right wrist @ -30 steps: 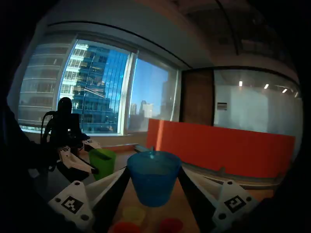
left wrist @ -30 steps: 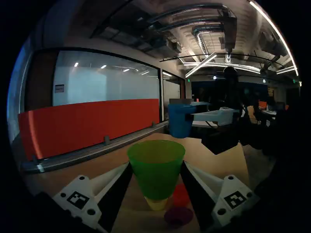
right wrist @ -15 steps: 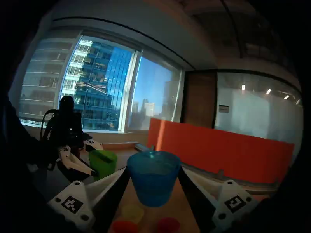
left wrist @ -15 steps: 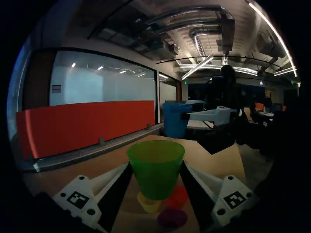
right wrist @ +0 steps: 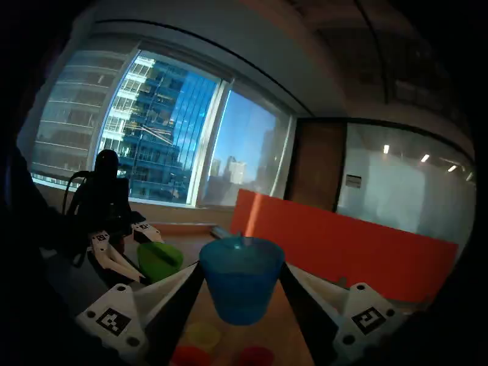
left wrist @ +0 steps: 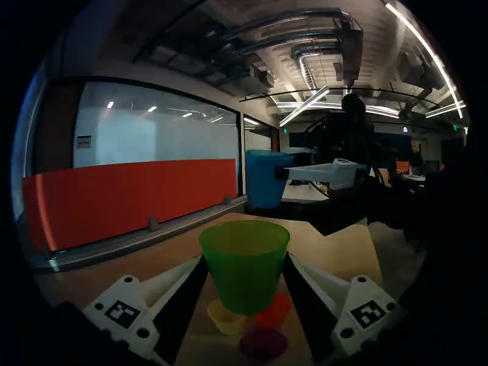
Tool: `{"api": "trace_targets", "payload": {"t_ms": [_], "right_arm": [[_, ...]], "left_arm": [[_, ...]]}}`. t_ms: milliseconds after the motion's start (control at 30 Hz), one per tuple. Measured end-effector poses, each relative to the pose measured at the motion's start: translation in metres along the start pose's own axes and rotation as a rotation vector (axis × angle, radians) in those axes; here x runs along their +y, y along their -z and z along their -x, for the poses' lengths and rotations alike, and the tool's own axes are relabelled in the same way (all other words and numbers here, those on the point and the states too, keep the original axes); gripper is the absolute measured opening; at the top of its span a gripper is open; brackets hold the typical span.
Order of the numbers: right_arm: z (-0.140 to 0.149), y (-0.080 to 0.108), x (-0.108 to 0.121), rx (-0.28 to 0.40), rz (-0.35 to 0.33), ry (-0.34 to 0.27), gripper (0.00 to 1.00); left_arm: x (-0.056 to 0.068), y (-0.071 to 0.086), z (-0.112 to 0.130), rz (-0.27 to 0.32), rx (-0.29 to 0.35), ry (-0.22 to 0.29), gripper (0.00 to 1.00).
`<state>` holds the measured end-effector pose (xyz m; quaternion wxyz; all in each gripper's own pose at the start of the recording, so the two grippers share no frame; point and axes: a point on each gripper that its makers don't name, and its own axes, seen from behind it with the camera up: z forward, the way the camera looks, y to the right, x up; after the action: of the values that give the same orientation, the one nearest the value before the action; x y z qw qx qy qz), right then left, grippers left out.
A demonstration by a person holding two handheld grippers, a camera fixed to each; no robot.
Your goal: Pour water
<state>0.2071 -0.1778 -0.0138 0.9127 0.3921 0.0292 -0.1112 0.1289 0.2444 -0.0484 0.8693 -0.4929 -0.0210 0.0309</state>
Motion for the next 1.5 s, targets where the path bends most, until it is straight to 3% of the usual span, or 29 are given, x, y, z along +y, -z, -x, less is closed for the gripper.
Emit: {"api": "trace_targets", "payload": {"t_ms": [867, 1500], "right_arm": [[-0.023, -0.004, 0.003, 0.016, 0.004, 0.206, 0.89], [-0.046, -0.013, 0.008, 0.045, 0.022, 0.441, 0.89]], "left_arm": [[0.025, -0.004, 0.005, 0.064, -0.004, -0.006, 0.83], [0.037, -0.007, 0.0, 0.102, -0.002, -0.019, 0.83]]}}
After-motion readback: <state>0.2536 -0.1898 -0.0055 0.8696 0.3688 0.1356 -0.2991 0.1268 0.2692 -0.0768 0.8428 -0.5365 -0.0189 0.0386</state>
